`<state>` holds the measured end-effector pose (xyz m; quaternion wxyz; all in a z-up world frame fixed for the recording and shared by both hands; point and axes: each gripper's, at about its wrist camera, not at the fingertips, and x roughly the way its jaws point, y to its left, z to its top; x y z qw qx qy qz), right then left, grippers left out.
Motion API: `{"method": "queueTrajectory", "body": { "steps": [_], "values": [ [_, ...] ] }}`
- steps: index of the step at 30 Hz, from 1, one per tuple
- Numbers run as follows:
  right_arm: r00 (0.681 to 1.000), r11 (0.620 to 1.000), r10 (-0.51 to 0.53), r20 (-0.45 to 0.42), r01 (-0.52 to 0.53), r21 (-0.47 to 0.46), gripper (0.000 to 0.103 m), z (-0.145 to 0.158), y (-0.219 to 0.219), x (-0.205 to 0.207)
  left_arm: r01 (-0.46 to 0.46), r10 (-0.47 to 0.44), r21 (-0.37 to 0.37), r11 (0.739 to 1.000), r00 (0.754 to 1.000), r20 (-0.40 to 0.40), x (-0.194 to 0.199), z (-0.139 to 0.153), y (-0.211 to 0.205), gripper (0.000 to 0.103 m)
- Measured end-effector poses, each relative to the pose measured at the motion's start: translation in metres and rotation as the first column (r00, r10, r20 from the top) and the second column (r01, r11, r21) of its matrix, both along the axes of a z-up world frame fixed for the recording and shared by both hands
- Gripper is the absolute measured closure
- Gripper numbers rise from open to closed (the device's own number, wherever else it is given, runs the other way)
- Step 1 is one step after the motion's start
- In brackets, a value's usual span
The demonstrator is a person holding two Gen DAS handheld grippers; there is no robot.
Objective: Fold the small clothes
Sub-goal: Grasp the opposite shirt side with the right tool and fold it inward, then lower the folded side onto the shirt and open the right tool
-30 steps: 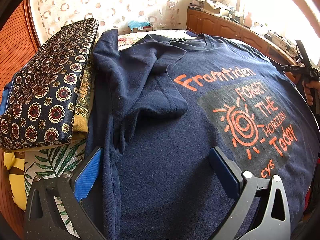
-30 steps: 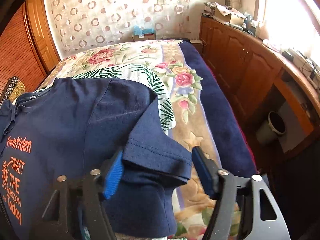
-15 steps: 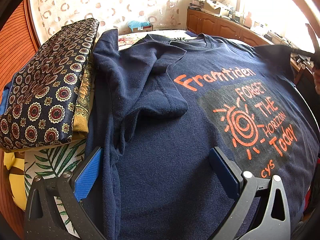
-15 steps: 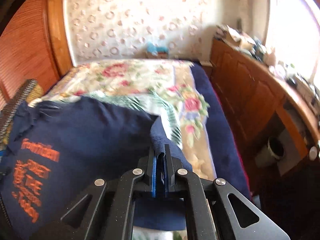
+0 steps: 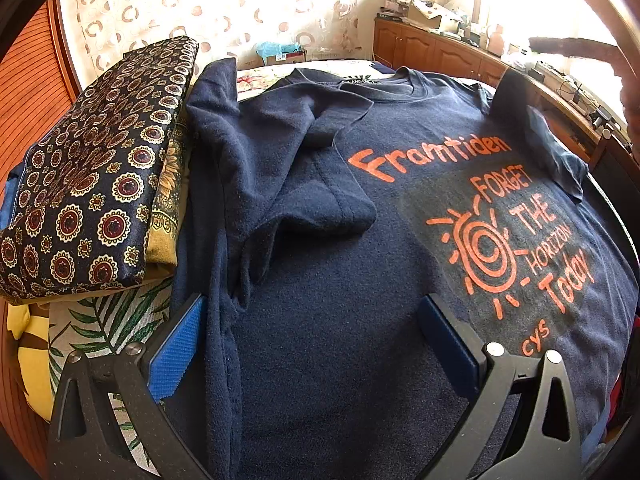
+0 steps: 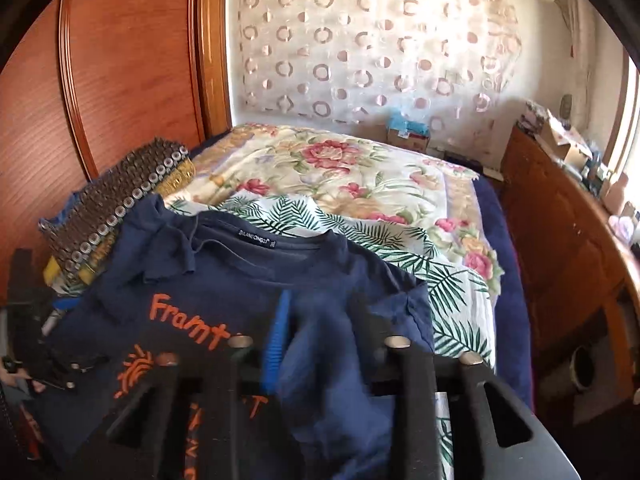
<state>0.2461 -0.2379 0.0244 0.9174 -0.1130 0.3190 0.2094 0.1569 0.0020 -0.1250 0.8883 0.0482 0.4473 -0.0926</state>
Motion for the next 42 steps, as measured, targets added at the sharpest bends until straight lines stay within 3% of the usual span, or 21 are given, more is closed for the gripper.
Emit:
{"method": "queueTrajectory", "body": {
  "steps": [10,21,24,33,35,38,42],
  "values": [
    [0.997,0.997,-0.054,-0.049,0.051,-0.049,0.068,-0.021,-0.009,0.004,0.0,0.0,0.0,1.0,1.0,0.0,0.0,0.0,0.0,0.0],
    [0.989,0.999,0.011,-0.148,-0.019,-0.05,0.068,-0.077,-0.003,-0.041,-0.001,0.001,-0.001,1.0,1.0,0.0,0.0,0.0,0.0,0.0],
    [0.987,1.0,0.027,-0.16,-0.028,-0.004,0.068,-0.081,-0.004,-0.047,-0.001,0.001,-0.001,1.0,1.0,0.0,0.0,0.0,0.0,0.0],
    [0.994,0.993,-0.021,-0.111,0.008,-0.118,0.069,-0.094,-0.006,-0.059,-0.001,0.001,-0.001,1.0,1.0,0.0,0.0,-0.001,0.0,0.0],
    [0.995,0.992,-0.015,-0.098,0.003,-0.124,0.076,-0.097,-0.004,-0.062,-0.001,0.001,-0.001,1.0,1.0,0.0,-0.001,0.0,0.0,0.0],
    [0.996,0.989,-0.011,-0.09,-0.002,-0.145,0.098,-0.098,0.001,-0.063,-0.001,0.001,-0.001,1.0,1.0,0.0,-0.001,0.0,0.0,0.0],
    [0.993,0.995,0.037,-0.108,-0.046,-0.083,0.099,-0.088,0.001,-0.068,-0.001,0.001,-0.002,1.0,1.0,0.0,-0.001,-0.001,0.0,0.0]
  ]
}}
